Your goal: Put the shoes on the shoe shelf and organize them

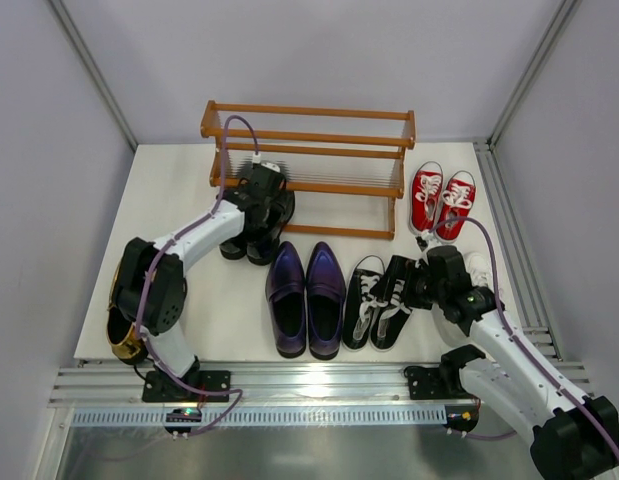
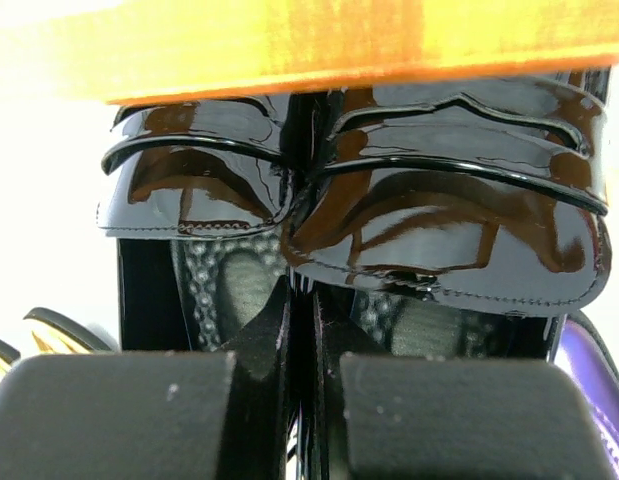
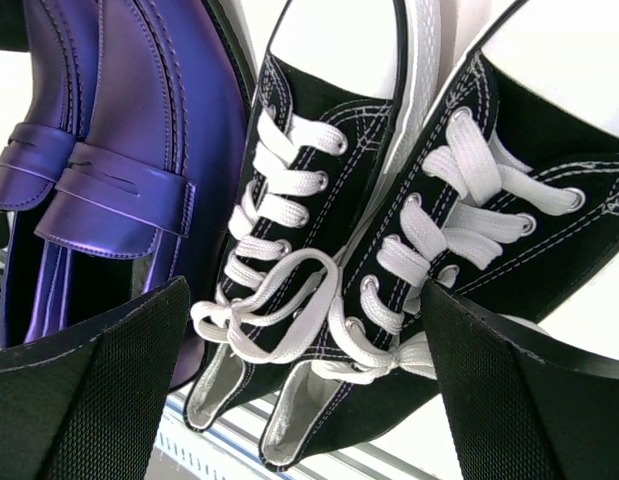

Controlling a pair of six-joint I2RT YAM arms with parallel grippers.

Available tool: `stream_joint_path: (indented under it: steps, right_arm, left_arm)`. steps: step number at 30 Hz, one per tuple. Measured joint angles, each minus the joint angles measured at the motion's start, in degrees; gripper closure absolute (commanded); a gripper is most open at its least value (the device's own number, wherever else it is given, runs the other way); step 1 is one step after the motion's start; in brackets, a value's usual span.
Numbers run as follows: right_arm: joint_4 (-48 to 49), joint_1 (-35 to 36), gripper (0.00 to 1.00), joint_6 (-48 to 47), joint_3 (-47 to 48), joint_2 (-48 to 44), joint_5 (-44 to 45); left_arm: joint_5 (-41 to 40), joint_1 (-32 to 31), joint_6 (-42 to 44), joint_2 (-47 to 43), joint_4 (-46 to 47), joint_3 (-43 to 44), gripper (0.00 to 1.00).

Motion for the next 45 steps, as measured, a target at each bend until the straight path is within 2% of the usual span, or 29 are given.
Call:
stream_joint_path:
  steps: [13, 26, 45]
  right_arm:
    - [1.7, 0.0, 0.03, 0.4, -1.0, 1.0, 0.1]
    - [2.9, 0.0, 0.03, 0.9, -1.8, 2.0, 0.1]
    - [4.7, 0.0, 0.03, 1.1, -2.9, 4.5, 0.1]
  left_arm:
    - [0.5, 0.5, 1.4, 0.5, 2.1, 2.2, 1.0]
    - [-0.7, 0.7, 2.9, 8.0, 7.8, 7.3, 1.0]
    - [-1.9, 1.6, 4.8, 9.3, 14.2, 7.3, 1.0]
